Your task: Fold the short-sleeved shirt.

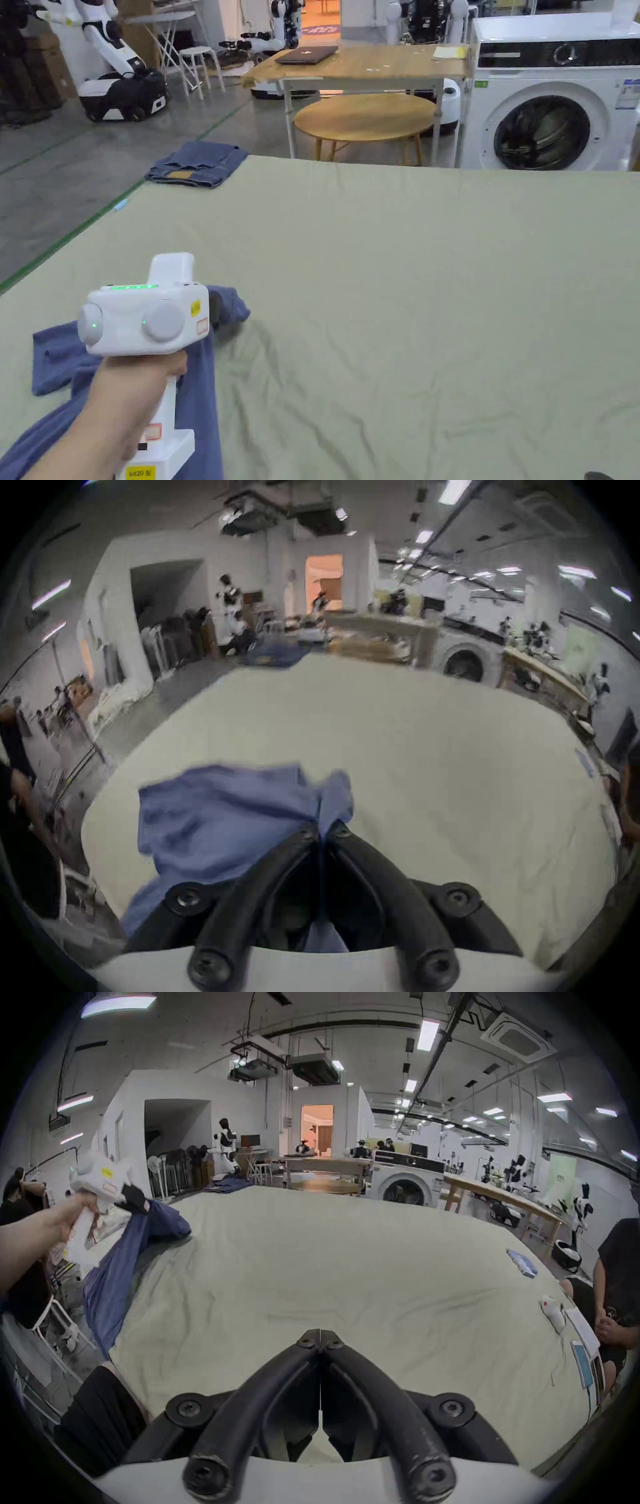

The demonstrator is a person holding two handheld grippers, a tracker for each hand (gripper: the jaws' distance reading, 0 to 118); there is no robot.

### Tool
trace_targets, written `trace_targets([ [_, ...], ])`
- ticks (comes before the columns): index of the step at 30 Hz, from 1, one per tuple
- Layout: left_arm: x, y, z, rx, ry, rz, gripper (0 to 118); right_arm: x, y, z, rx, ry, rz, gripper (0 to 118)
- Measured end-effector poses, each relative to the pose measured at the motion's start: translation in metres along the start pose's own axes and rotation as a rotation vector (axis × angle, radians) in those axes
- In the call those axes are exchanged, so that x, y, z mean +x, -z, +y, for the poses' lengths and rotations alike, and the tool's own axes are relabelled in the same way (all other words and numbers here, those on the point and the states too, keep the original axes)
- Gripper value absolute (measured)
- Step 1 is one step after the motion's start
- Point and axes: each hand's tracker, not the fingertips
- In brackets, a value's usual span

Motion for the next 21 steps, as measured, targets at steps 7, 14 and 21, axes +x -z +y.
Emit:
trace_targets([
  [7, 0.142, -0.097, 0.07, 0.154, 0.212, -0.333, 0, 0.048, -0.033, -0.019, 0.04, 0.14, -0.101, 0],
  [14, 0.339, -0.126, 0.041, 0.066, 0.426, -0.671, 0, 0.107, -0.083, -0.038, 0.086, 0.259, -0.272, 0],
  [21, 0.482, -0.097, -0.103, -0.193, 0.65, -0.818, 0, 0.151, -0.134, -0.064, 0.087, 0.356, -0.456, 0],
])
